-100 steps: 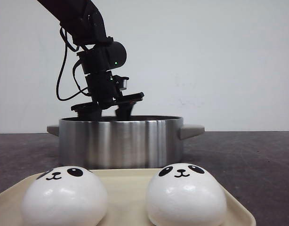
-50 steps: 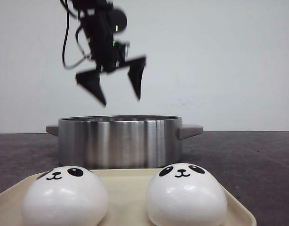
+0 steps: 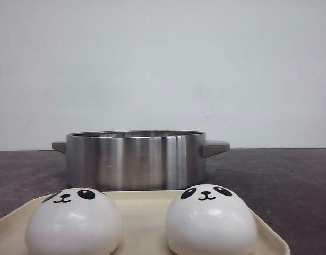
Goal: Steam buns
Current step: 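Open the left gripper to release the bun and withdraw, then lower the right gripper onto the near panda bun nearest it and grasp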
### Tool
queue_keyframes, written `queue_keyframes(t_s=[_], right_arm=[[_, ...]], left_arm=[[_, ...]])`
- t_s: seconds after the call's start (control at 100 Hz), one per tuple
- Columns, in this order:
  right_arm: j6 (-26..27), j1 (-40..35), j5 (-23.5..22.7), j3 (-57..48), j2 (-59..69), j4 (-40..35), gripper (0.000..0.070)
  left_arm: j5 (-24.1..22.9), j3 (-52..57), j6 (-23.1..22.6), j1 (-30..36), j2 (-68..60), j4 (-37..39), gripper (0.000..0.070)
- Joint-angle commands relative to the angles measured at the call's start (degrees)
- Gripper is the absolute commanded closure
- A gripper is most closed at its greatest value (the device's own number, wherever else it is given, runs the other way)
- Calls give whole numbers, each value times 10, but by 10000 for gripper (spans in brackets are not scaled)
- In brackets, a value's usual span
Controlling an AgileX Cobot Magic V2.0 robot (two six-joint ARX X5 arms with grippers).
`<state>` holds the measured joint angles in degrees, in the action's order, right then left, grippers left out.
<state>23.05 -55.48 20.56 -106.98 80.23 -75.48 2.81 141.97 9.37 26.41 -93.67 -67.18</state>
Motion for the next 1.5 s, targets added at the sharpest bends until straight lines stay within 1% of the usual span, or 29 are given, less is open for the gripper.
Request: queue_keyframes(t_s=[0.0, 0.06, 0.16, 0.26, 0.31, 0.42, 0.54, 0.6, 0.69, 0.75, 0.82, 0.84, 0.86, 0.89, 0.92, 0.93, 0.94, 0.95, 0.96, 0.97, 0.98, 1.01, 1.04, 1.12, 1.25, 1.38, 1.49], right_arm=[[8, -6, -34, -9, 23, 28, 691], [0, -6, -59, -9, 41, 51, 691], [-10, -3, -85, -8, 70, 73, 691], [-10, 0, -96, 5, 96, 76, 691], [-10, 1, -97, 26, 100, 89, 691], [-10, -1, -95, 111, 90, 169, 691], [-9, -18, -69, 233, 53, 274, 691], [9, -24, -71, 286, 35, 300, 691], [56, -29, -73, 342, 17, 294, 691], [83, -35, -73, 367, 6, 282, 690], [107, -44, -88, 384, -2, 270, 684], [113, -46, -95, 386, -2, 266, 673], [118, -48, -103, 386, -3, 261, 648], [126, -52, -116, 386, -3, 253, 578], [132, -55, -130, 386, -3, 247, 484], [134, -57, -137, 386, -3, 244, 427], [135, -57, -139, 386, -3, 243, 408], [137, -59, -143, 386, -3, 240, 371], [138, -60, -146, 386, -2, 238, 330], [139, -62, -149, 386, -2, 234, 268], [140, -63, -150, 386, -2, 233, 247], [143, -67, -153, 386, -2, 224, 145], [146, -71, -152, 386, -2, 214, 87], [156, -81, -144, 390, -2, 196, 79], [168, -85, -151, 417, -2, 207, 81], [179, -85, -191, 465, -2, 249, 86], [199, -84, -196, 506, -2, 281, 88]], left_arm=[[-3, 12, -15, 3, 14, -15, 67], [-3, 12, -24, 3, 43, -37, 68], [-3, 12, -32, 3, 91, -73, 67], [-4, 12, -38, 3, 138, -89, 68], [-10, 12, -38, 3, 161, -92, 68], [-30, 11, -43, 5, 206, -105, 68], [-45, 10, -54, 16, 252, -133, 68], [-62, 10, -57, 24, 271, -148, 68], [-90, 9, -60, 33, 297, -158, 68], [-93, 7, -62, 39, 311, -159, 68], [-93, 7, -67, 43, 323, -159, 68], [-93, 7, -68, 43, 324, -159, 68], [-93, 7, -68, 44, 326, -159, 68], [-93, 7, -68, 44, 327, -159, 68], [-93, 7, -68, 44, 327, -159, 68], [-93, 6, -68, 44, 327, -160, 68], [-93, 6, -68, 44, 327, -160, 68], [-93, 5, -68, 44, 327, -160, 68], [-92, 5, -68, 44, 327, -160, 68], [-92, 4, -68, 44, 327, -160, 68], [-92, 2, -68, 44, 327, -160, 68], [-92, -2, -68, 44, 327, -160, 68], [-92, -9, -68, 44, 326, -160, 68], [-92, -33, -68, 45, 326, -160, 67], [-92, -72, -68, 55, 326, -160, 67], [-90, -103, -68, 67, 326, -159, 67], [-90, -117, -68, 72, 326, -157, 67]])
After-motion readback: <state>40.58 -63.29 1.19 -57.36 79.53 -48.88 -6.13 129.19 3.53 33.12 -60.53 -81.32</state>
